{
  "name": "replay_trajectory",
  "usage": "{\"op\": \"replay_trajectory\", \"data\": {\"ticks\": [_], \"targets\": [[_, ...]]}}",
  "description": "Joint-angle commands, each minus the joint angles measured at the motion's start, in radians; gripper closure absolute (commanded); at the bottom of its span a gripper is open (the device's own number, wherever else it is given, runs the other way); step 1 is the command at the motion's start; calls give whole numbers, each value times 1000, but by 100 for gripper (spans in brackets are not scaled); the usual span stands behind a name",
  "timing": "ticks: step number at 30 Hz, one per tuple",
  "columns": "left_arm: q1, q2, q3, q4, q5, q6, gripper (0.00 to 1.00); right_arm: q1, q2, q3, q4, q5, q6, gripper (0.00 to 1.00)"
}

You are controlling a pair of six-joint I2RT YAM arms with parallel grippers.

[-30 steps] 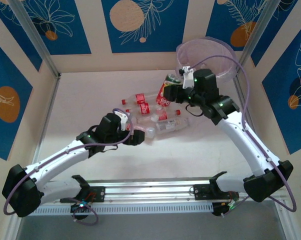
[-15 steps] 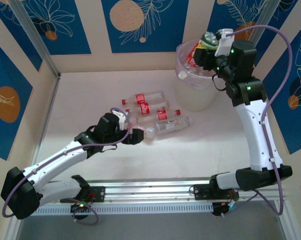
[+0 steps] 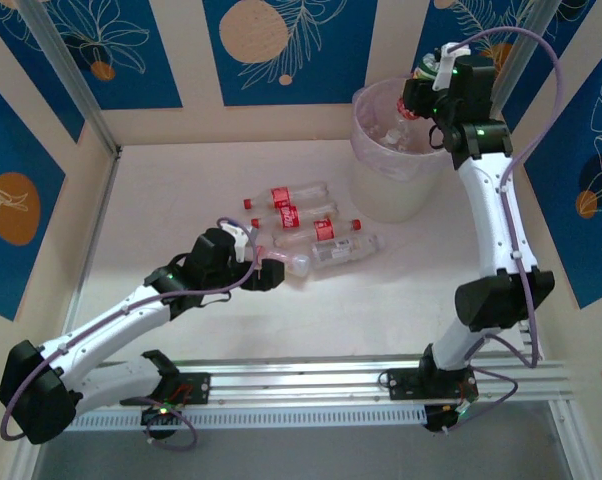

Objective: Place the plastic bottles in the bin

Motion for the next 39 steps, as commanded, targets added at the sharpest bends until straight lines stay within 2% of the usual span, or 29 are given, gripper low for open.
{"op": "replay_trajectory", "data": {"ticks": [1, 5, 18, 29, 39], "targets": [[9, -30, -16, -33, -29, -11, 0, -11, 43, 30, -22, 27, -14, 45], [11, -41, -21, -44, -39, -18, 0, -43, 100, 19, -16, -58, 64, 45], [9, -60, -23, -75, -73, -43, 0, -86, 238, -37, 42, -96, 253, 41], [11, -120, -28, -145, -138, -69, 0, -93, 295, -89, 86, -96, 264, 37], [10, -134, -15, -182, -168, -66, 0, -73, 298, -125, 51, -34, 202, 32]]}}
